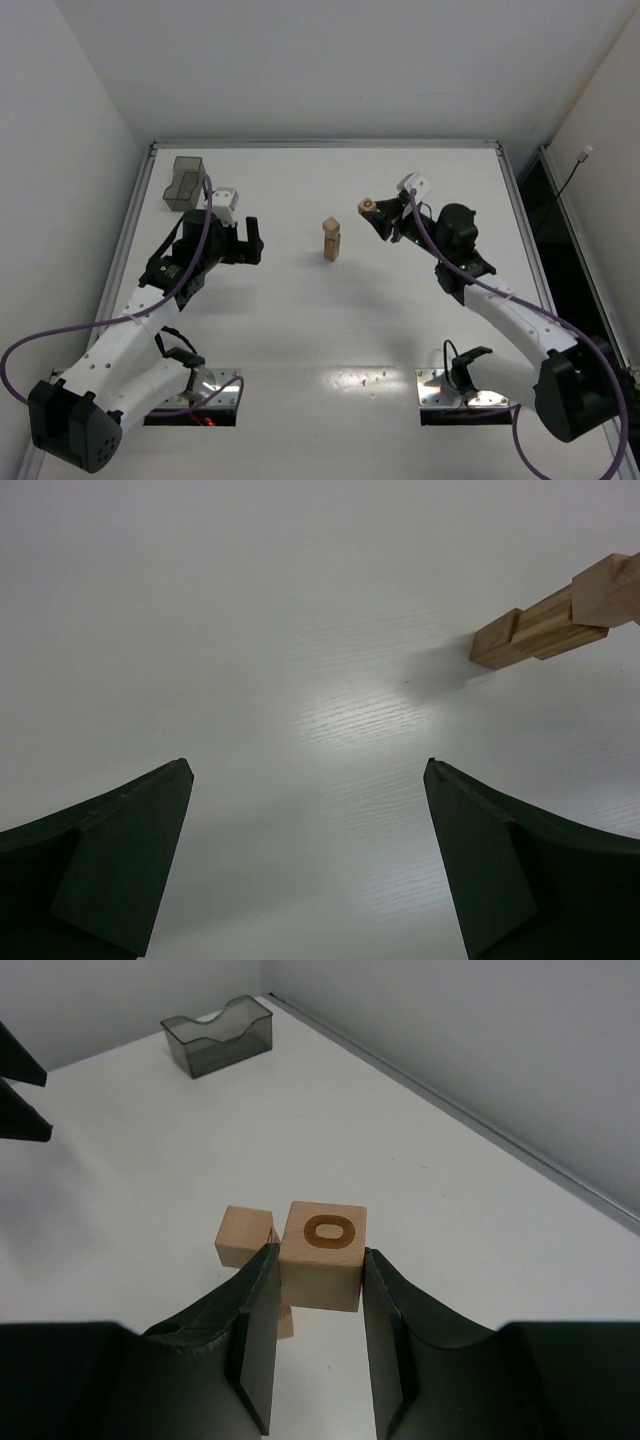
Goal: Build the wood block tower
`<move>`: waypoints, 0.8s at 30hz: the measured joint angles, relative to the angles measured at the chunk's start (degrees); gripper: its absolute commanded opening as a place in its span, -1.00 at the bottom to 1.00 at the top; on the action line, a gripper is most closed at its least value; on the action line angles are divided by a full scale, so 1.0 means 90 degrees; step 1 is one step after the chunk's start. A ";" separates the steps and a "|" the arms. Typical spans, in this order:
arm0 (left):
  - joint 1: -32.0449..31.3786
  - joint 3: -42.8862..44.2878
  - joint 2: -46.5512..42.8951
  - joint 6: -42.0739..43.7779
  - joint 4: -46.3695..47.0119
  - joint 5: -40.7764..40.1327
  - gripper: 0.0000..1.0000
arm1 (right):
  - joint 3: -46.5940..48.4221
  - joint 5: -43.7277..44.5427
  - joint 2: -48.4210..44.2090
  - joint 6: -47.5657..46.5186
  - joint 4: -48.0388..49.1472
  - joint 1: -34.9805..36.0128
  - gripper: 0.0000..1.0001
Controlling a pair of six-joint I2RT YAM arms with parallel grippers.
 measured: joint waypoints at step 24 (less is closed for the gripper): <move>0.0000 -0.0163 0.0520 -0.0012 0.0520 -0.0036 1.00 | -0.1175 -0.0500 0.0357 0.0736 0.2569 0.0087 -1.00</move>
